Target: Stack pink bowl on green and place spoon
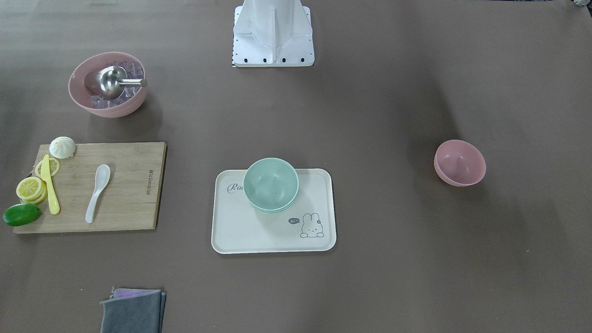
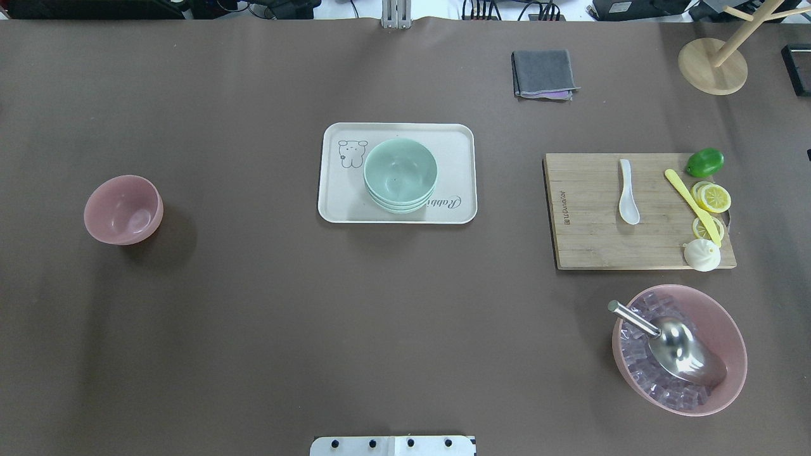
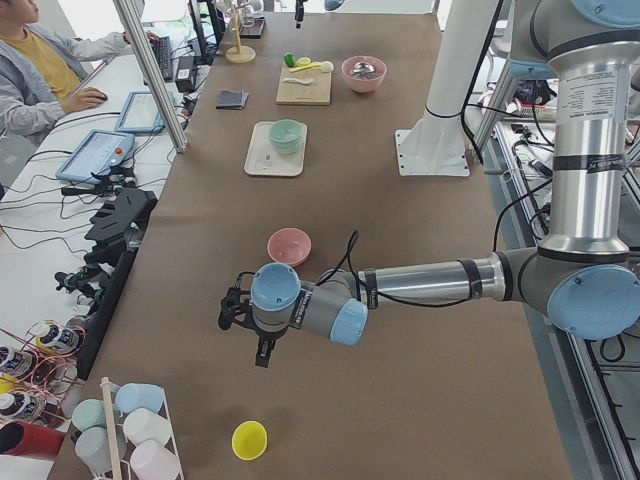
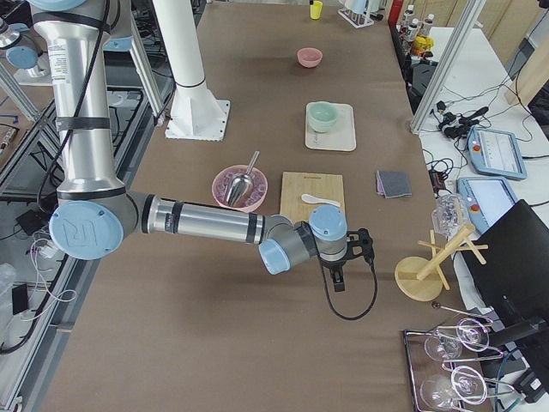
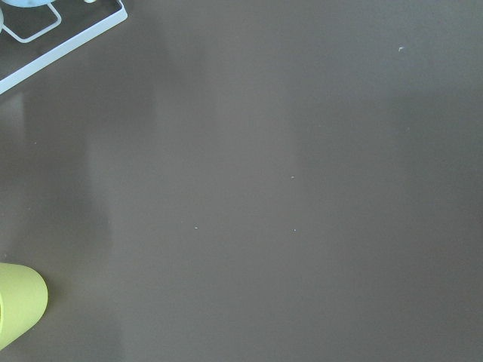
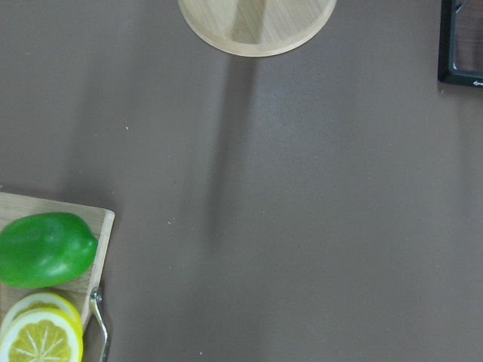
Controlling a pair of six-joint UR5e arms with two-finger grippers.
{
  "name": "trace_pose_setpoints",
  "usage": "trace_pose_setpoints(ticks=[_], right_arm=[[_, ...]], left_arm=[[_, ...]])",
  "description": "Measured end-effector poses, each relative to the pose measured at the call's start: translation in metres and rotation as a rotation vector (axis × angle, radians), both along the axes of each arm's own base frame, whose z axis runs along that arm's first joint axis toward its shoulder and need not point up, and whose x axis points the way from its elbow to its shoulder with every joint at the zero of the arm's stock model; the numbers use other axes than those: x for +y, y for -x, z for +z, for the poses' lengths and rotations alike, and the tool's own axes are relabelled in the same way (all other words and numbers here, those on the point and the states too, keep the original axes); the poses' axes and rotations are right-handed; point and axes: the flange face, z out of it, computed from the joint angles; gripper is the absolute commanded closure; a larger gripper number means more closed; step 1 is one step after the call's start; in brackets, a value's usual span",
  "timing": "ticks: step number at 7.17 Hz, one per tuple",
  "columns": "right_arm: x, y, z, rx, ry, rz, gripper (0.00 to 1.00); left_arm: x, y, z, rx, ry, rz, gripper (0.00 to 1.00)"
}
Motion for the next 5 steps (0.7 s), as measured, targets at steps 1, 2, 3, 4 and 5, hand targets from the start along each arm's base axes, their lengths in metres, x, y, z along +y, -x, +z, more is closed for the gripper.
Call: trace_pose_setpoints(ticks=[1,2,3,4,5], right_arm=[[0.0001,0.0002,0.0006,0.001,0.000,0.000,0.00],[0.0000,0.0002,0.0008,0.002,-0.001,-0.001,0.00],[0.0000,0.0003,0.0010,0.003,-0.001,-0.001,0.00],[0.0001,0.0003,0.0009,0.002,-0.001,-0.001,0.00],[-0.0001,0.0003,0.0005,0.002,-0.002,-0.001,0.00]], left_arm=[[0.0014,0.0001,0.0002,0.000,-0.007,0.000,0.02],[0.0025,0.0001,0.0008,-0.001,-0.014,0.000,0.02],[0.0030,0.0002,0.0018,-0.001,-0.014,-0.001,0.03],[0.0025,0.0002,0.0021,-0.001,-0.014,-0.001,0.03],[-0.0001,-0.0001,-0.0001,-0.001,-0.021,0.000,0.03]])
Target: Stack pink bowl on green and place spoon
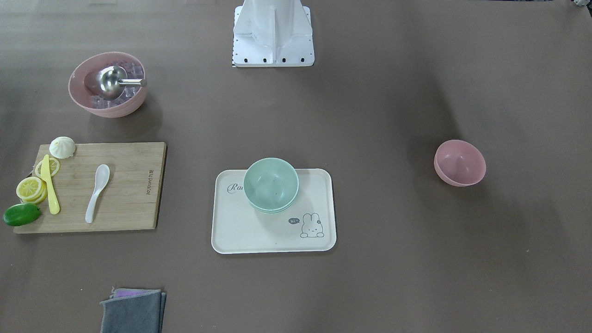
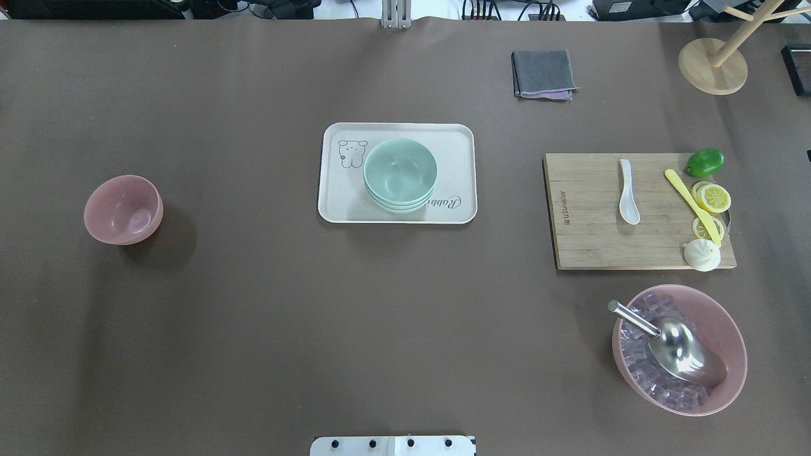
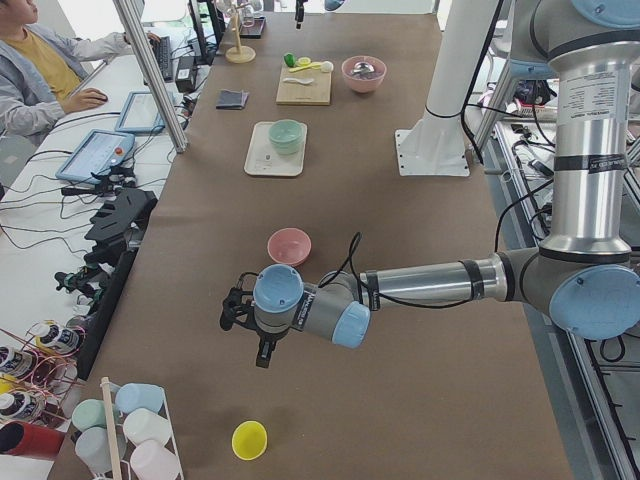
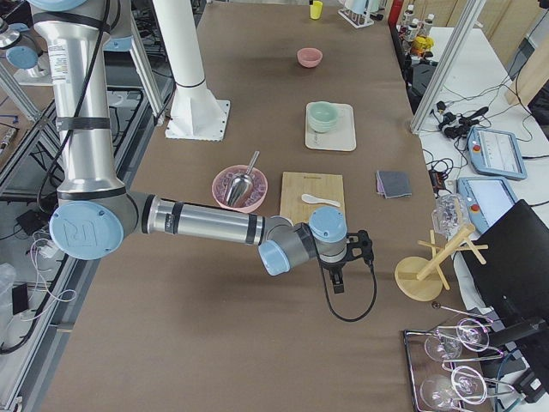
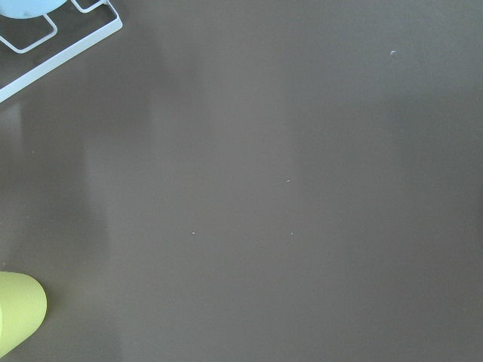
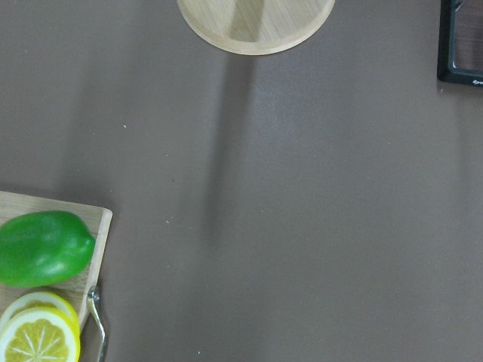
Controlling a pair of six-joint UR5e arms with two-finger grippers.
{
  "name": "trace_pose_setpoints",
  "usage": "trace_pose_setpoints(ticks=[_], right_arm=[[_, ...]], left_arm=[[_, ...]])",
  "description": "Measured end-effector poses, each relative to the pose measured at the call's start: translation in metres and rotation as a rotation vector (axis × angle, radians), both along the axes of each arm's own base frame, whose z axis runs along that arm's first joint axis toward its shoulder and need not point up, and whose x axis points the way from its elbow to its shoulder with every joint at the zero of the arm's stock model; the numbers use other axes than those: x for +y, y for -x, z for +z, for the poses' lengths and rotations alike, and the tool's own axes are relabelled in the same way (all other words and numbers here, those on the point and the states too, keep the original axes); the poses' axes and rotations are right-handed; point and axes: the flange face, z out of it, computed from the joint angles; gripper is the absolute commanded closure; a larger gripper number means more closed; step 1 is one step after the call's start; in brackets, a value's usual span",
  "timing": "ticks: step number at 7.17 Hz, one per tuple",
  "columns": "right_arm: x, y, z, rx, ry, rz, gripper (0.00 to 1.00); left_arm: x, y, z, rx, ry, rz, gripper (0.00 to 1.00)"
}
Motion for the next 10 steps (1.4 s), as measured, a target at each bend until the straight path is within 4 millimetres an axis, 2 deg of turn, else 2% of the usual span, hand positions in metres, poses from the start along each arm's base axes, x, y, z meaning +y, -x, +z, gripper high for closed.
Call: trace_pose_setpoints(ticks=[3,4,5,8,10], right_arm=[[-0.002,0.005,-0.003,-0.001,-0.006,-0.010,0.00],[-0.003,0.012,-0.004,-0.002,-0.009,-0.022,0.00],[-0.004,0.021,-0.006,-0.002,-0.014,-0.039,0.00],[-0.007,0.043,-0.014,-0.001,-0.045,-0.071,0.00],[-0.009,0.051,-0.017,0.003,-0.042,-0.065,0.00]], left_arm=[[-0.007,-0.005,-0.006,0.000,-0.015,0.002,0.02],[-0.013,-0.019,-0.016,0.011,-0.005,-0.006,0.02],[-0.018,-0.049,-0.035,0.042,0.025,-0.034,0.02],[-0.019,-0.160,-0.089,0.077,0.122,-0.102,0.03],[-0.014,-0.215,-0.114,0.083,0.138,-0.088,0.05]])
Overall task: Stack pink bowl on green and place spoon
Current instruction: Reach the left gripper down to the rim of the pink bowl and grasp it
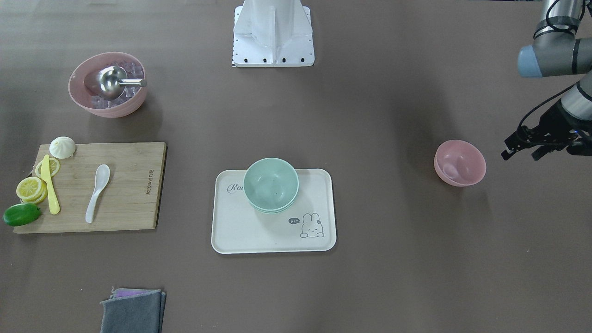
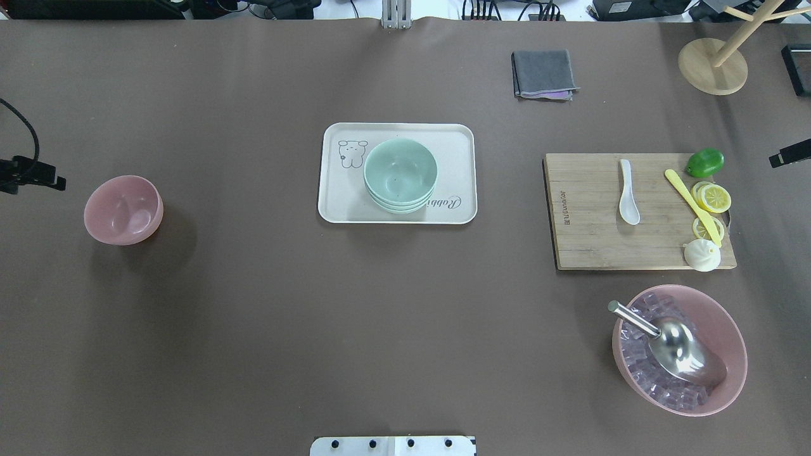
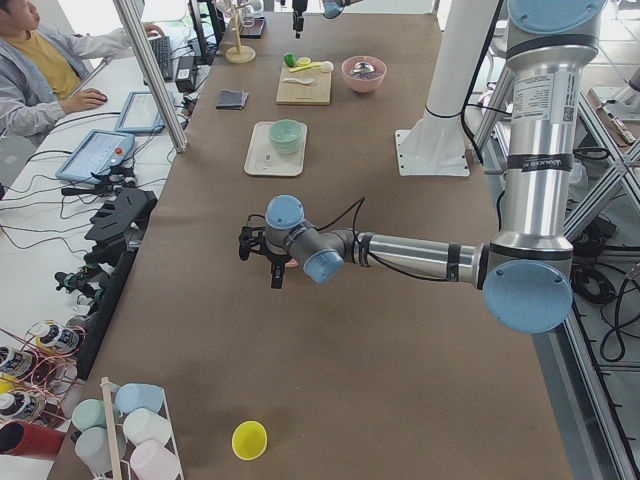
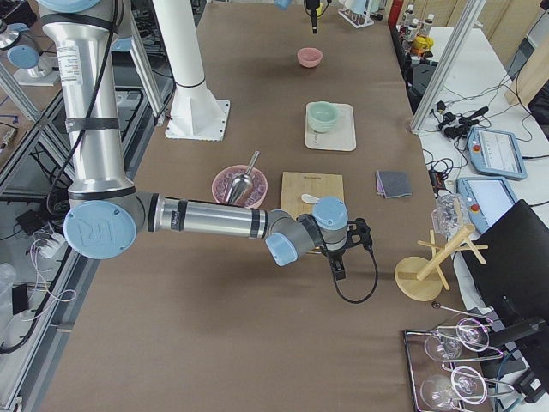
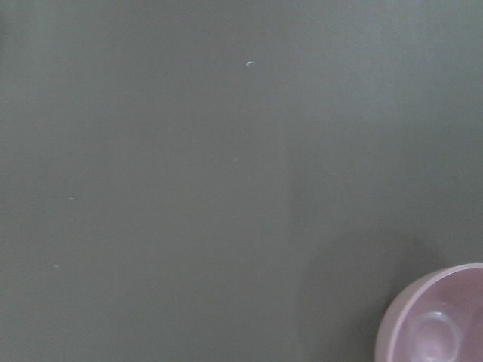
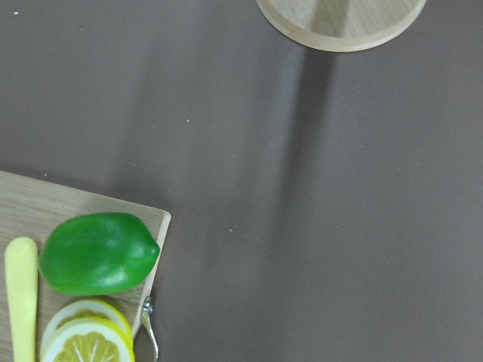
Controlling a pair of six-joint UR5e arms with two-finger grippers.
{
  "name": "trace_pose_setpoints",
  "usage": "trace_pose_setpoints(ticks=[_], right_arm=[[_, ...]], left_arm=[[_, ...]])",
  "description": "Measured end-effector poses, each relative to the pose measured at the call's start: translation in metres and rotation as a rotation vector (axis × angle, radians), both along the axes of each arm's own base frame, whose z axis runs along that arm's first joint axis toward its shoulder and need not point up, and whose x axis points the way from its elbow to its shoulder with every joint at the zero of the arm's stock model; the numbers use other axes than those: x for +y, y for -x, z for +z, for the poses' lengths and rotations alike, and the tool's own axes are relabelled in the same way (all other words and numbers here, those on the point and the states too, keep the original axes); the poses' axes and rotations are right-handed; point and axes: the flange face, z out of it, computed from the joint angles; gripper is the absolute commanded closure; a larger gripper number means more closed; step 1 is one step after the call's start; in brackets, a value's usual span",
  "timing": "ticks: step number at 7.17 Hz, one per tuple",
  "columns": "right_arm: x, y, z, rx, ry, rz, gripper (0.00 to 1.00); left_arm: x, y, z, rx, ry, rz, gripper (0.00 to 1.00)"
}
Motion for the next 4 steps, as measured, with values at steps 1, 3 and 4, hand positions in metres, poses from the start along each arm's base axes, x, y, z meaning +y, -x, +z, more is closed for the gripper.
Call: trace_pose_setpoints(ticks=[1,3,4], right_arm=[[0.000,0.002,0.000,0.001,0.003,0.000,0.00],[0.000,0.005,0.001,0.002,0.006,-0.002,0.00],[0.000,0.007,0.001,0.002,0.007,-0.004,0.00]], left_arm=[[0.005,-0.023,-0.006,0.005,0.002,0.027,0.05],[0.010,-0.054,-0.010,0.005,0.018,0.061,0.16],[0.008,-0.060,-0.006,-0.010,0.021,0.057,0.43]])
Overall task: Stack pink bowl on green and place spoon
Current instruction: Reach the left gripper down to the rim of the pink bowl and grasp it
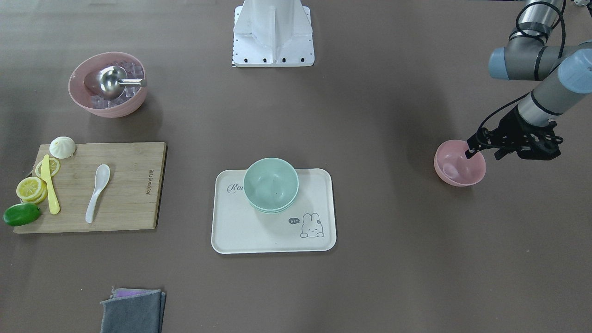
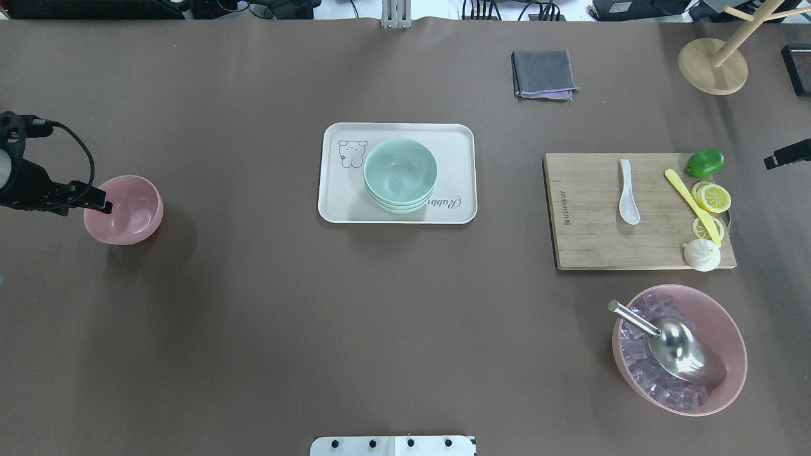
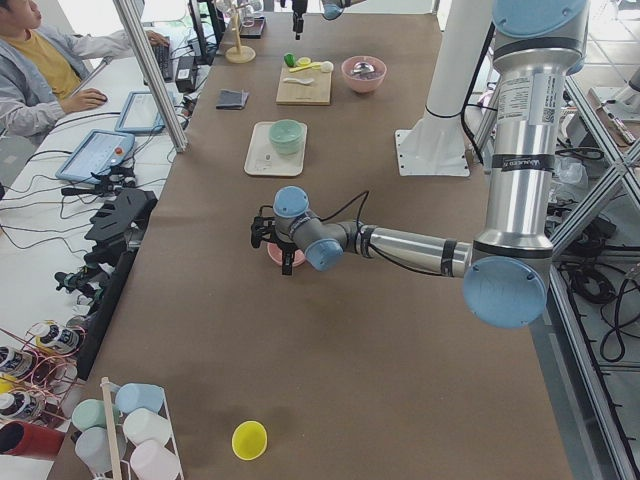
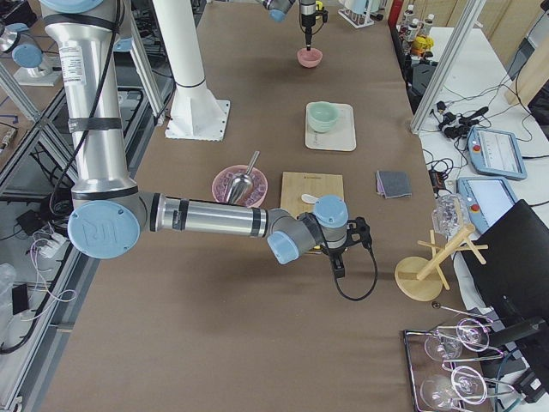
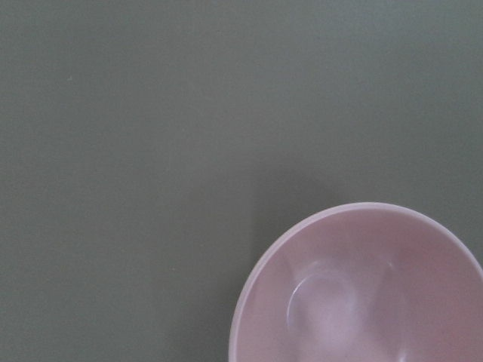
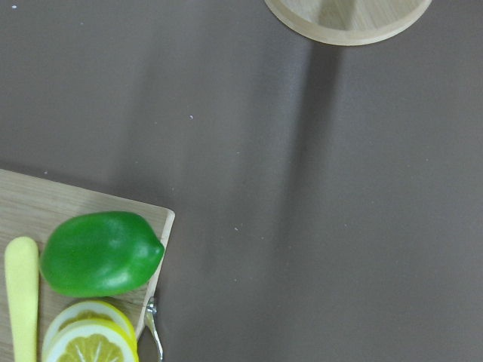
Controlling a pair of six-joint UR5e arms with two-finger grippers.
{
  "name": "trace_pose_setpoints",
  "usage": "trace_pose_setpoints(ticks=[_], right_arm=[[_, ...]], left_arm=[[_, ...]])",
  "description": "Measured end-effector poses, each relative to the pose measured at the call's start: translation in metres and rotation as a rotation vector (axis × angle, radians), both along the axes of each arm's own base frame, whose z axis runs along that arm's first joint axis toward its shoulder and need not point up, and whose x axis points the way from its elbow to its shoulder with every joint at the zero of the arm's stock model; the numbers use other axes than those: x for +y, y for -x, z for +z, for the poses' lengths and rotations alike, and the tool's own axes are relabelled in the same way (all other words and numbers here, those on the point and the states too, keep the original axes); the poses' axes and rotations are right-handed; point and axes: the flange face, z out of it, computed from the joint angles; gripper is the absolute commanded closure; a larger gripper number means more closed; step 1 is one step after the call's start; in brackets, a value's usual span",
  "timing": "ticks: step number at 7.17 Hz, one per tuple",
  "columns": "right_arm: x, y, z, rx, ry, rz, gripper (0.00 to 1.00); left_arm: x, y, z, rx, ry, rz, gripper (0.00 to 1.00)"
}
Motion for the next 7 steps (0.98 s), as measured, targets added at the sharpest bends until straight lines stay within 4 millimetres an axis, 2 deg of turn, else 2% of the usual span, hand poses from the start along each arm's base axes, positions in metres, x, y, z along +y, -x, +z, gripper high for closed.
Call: trace_pose_setpoints(ticks=[1,2,5,7], right_arm=[[0.001,0.001,0.001,0.000,0.001,-0.002,0.00],[0.001,0.001,0.001,0.000,0.002,-0.003,0.00],[0.000,0.002,-0.001,-0.001,-0.003,-0.004,0.00],[-0.011,0.010,-0.016,-0.004,-0.022,0.000,0.00]], left_arm=[[-0.002,-0.006,0.005,-0.019,0.002,-0.008,0.84],[-0.003,-0.011,0.008,-0.027,0.007,-0.010,1.00],[-0.003,-0.017,0.004,-0.018,0.003,-0.002,1.00],[-0.008,-0.022,-0.011,0.002,-0.006,0.004,1.00]])
